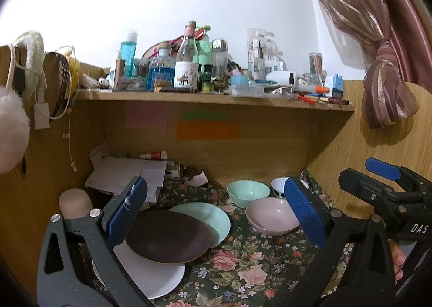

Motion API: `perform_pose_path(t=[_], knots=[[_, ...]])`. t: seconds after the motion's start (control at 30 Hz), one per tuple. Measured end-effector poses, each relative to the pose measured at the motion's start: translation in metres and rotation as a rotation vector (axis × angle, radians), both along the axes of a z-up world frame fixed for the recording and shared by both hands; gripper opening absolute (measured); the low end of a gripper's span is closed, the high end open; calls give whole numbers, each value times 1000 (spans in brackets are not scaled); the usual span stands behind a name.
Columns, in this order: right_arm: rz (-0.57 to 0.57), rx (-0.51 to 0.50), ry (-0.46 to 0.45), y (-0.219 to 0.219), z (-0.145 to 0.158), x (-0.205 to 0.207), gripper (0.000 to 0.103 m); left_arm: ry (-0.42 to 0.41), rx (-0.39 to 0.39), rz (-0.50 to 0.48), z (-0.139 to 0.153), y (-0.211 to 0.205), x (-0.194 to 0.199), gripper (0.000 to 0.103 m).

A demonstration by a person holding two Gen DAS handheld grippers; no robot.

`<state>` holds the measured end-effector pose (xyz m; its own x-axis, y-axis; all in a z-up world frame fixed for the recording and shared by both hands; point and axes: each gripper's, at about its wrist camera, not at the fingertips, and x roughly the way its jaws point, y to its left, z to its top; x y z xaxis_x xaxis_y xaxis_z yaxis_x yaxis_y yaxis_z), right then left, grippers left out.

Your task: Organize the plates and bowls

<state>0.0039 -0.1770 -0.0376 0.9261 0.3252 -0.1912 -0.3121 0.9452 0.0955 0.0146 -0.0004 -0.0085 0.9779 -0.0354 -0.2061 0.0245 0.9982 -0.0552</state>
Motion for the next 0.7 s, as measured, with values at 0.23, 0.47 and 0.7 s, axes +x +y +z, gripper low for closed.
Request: perform_pose_path(t=[0.23,0.47,0.7], knots=[[12,-35,71,12,-20,30,103,86,-11,19,-22,16,20,103],[41,-77,163,37,-48,69,103,192,-27,59,-53,44,49,103],[145,-111,260,61,-83,118,103,288,-51,123,-85,82,78,103]])
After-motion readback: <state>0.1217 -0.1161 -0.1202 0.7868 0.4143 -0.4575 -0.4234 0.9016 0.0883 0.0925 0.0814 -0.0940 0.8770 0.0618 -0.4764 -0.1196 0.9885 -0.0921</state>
